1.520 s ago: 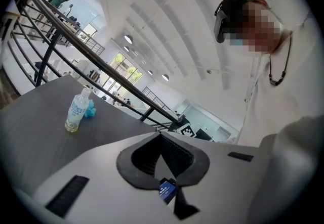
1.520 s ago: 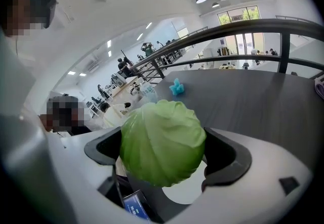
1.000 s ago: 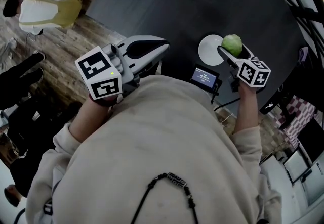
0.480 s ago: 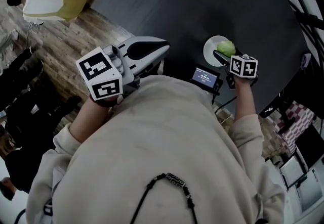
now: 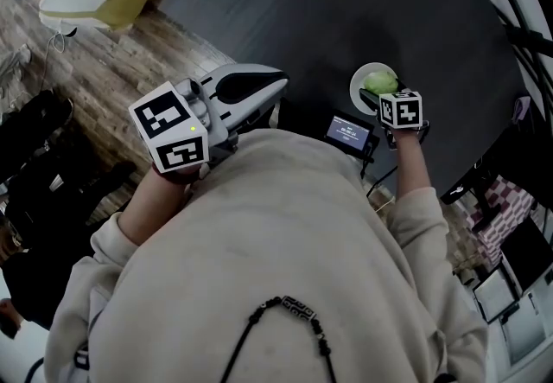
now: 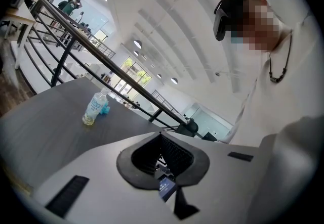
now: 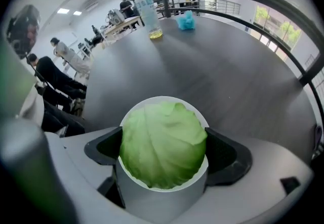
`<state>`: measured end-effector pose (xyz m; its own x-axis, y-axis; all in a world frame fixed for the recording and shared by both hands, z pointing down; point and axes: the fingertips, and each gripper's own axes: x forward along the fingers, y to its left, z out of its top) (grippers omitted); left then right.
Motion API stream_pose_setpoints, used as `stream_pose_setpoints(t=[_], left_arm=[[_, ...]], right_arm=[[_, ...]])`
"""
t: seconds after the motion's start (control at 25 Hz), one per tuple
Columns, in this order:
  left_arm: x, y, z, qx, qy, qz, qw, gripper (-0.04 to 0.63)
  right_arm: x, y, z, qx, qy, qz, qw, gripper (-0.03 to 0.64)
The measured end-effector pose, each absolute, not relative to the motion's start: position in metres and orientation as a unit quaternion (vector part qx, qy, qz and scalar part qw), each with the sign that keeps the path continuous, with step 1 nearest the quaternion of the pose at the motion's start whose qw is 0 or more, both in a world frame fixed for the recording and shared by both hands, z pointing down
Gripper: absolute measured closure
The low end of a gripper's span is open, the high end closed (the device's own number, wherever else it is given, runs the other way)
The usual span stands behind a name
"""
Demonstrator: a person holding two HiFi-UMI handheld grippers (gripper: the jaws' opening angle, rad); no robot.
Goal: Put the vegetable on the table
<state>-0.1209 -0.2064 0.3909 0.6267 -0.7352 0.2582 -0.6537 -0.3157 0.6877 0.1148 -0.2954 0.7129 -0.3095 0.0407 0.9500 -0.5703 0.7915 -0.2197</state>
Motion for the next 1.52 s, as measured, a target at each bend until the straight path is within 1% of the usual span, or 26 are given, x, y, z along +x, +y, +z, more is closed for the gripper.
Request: stream_pose_setpoints(t=[0.16,0.32,0.56,0.68,0.8,0.88,0.92,0.96,1.0,1.04,1.16,1.24,1.36,1.52], left_arm=[[-0.125,-0.205,0.390,0.810,-0.428,-0.051,0.397,0.589],[-0.125,-0.208,0.391,0.811,-0.427,-0.051,0.397,0.589],[-0.128,-0.215,0.382,0.824,-0.415,-0.047,0.384,0.589],[-0.130,-0.220,0.373,0.836,-0.401,-0.049,0.373,0.589],[-0.120,-0.234,0.360,0.852,-0.377,-0.051,0.360,0.589],[-0.109,-0.250,0.350,0.870,-0.351,-0.053,0.343,0.589],[-0.103,-0.257,0.345,0.876,-0.341,-0.055,0.337,0.589],[-0.097,-0.262,0.340,0.880,-0.334,-0.057,0.333,0.589],[-0.092,-0.267,0.335,0.884,-0.328,-0.059,0.330,0.589],[-0.088,-0.273,0.330,0.888,-0.320,-0.059,0.324,0.589],[-0.069,-0.289,0.319,0.909,-0.282,-0.055,0.303,0.589],[-0.054,-0.293,0.311,0.918,-0.263,-0.056,0.292,0.589],[-0.035,-0.297,0.300,0.929,-0.242,-0.055,0.276,0.589],[-0.020,-0.298,0.294,0.940,-0.215,-0.046,0.262,0.589]], right_arm=[[0.111,-0.291,0.715,0.164,-0.763,0.211,0.589,0.130],[0.111,-0.288,0.716,0.161,-0.765,0.202,0.590,0.129],[0.113,-0.301,0.687,0.192,-0.772,0.211,0.569,0.130],[0.116,-0.314,0.657,0.234,-0.778,0.227,0.537,0.130],[0.119,-0.334,0.613,0.275,-0.797,0.261,0.470,0.133],[0.119,-0.348,0.570,0.298,-0.818,0.292,0.395,0.141],[0.116,-0.354,0.545,0.304,-0.829,0.312,0.350,0.163],[0.113,-0.359,0.517,0.305,-0.840,0.333,0.300,0.266],[0.108,-0.363,0.488,0.305,-0.849,0.355,0.245,0.512],[0.103,-0.367,0.458,0.301,-0.857,0.375,0.186,0.598],[0.103,-0.363,0.370,0.296,-0.871,0.392,0.017,0.598],[0.114,-0.353,0.325,0.308,-0.872,0.376,-0.058,0.598],[0.130,-0.338,0.286,0.325,-0.875,0.341,-0.109,0.600],[0.146,-0.325,0.276,0.345,-0.871,0.323,-0.130,0.600]])
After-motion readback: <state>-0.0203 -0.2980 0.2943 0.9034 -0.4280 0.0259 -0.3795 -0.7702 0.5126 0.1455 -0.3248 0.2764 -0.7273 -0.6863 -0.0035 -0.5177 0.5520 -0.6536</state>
